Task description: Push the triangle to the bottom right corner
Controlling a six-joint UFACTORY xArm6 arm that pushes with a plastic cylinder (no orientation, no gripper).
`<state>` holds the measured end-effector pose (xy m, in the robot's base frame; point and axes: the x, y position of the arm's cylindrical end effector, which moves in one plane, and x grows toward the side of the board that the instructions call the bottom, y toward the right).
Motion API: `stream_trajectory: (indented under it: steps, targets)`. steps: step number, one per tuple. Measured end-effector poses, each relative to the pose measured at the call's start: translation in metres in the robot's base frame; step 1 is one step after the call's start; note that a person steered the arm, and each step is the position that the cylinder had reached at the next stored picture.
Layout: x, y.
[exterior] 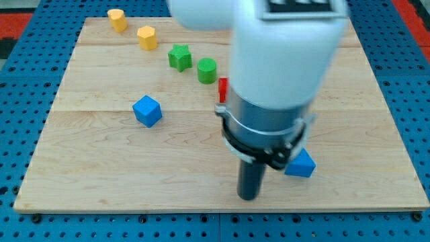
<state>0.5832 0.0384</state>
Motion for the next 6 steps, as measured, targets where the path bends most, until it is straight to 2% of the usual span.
stream_trajectory:
  steps: [1,2,3,4,5,6]
  targets:
    - [-0.044,0.019]
    - [-0.039,0.125]
    - [-0.017,0.185]
    - [-0.015,0.111]
    - [0.026,0.101]
    - [0.036,0.14]
